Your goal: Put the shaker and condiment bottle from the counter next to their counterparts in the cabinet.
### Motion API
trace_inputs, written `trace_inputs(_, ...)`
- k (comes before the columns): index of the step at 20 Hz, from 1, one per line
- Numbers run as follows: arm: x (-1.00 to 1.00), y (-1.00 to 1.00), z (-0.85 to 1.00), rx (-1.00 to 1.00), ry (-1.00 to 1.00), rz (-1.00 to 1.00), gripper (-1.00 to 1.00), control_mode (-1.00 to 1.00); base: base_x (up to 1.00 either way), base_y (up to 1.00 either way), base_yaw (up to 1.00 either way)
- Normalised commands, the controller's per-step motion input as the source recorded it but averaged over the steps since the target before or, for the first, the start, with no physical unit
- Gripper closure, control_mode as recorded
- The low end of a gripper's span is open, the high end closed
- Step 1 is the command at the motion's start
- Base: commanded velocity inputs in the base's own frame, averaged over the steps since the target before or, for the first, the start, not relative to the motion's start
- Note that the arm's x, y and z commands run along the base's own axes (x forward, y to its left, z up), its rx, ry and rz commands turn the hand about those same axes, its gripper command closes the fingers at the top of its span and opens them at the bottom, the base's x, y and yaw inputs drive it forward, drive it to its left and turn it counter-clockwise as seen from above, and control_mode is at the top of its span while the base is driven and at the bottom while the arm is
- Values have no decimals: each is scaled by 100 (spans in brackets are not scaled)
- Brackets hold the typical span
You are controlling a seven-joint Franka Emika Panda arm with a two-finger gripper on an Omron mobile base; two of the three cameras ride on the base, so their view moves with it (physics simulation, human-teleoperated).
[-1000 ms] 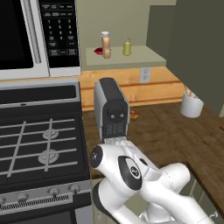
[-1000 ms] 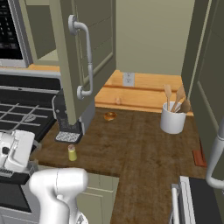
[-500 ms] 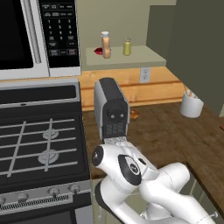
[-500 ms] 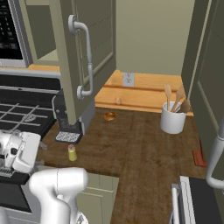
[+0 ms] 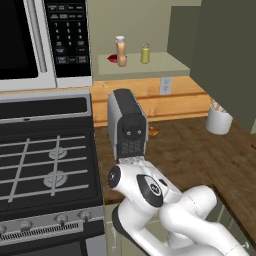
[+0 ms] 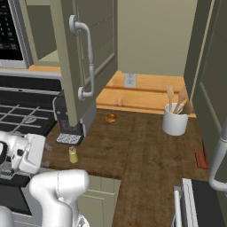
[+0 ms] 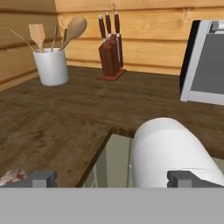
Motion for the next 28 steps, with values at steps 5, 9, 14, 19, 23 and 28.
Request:
trace_inputs(5,24,-1,-13,0,1,0,-100,-100,0,0,0)
trace_inputs(9,17,-4,-20,0,0,0,-100,-100,0,0,0)
trace_inputs(14,13,-1,-14,0,0,0,-100,-100,0,0,0)
trace_inputs(19,13,-1,-12,0,0,0,-100,-100,0,0,0)
trace_inputs(23,16,-1,-13,0,0,0,-100,-100,0,0,0)
trace_inputs(28,26,0,-15,0,0,0,-100,-100,0,0,0)
